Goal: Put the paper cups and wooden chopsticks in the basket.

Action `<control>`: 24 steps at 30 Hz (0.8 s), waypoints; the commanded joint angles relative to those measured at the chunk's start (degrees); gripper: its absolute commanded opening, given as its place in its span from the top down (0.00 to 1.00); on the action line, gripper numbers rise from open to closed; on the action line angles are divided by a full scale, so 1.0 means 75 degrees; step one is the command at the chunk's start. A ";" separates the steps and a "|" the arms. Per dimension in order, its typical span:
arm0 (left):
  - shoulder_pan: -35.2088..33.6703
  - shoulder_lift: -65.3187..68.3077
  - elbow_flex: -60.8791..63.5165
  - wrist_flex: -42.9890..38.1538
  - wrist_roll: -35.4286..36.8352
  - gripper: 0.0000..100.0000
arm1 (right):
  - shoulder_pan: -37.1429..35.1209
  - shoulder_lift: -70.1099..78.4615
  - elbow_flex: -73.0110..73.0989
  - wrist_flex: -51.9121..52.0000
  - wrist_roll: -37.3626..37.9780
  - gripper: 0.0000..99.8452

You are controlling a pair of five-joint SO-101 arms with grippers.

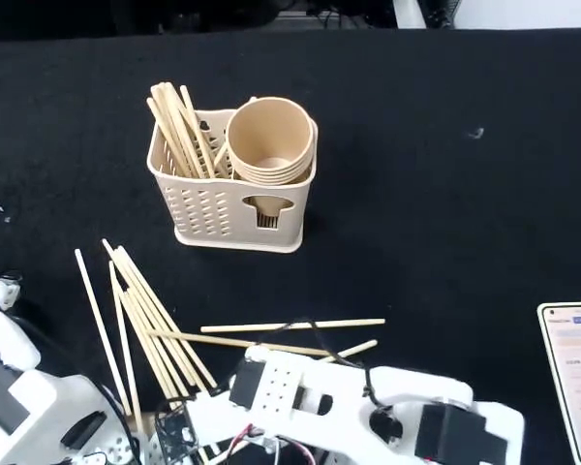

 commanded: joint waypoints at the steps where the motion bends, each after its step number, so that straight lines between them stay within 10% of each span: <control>1: -0.0147 -0.0223 -0.0369 -0.0082 0.0070 0.82 | -0.0012 0.0193 0.0041 0.0223 0.0012 0.99; 15: -0.0147 -0.0223 -0.0381 -0.0082 0.0070 0.82 | 0.2450 -0.1940 -0.0791 0.1547 0.0809 0.99; 24: -0.0147 -0.0223 -0.0369 -0.0082 0.0070 0.82 | 0.2462 -0.2280 0.1143 -0.1453 0.0797 0.98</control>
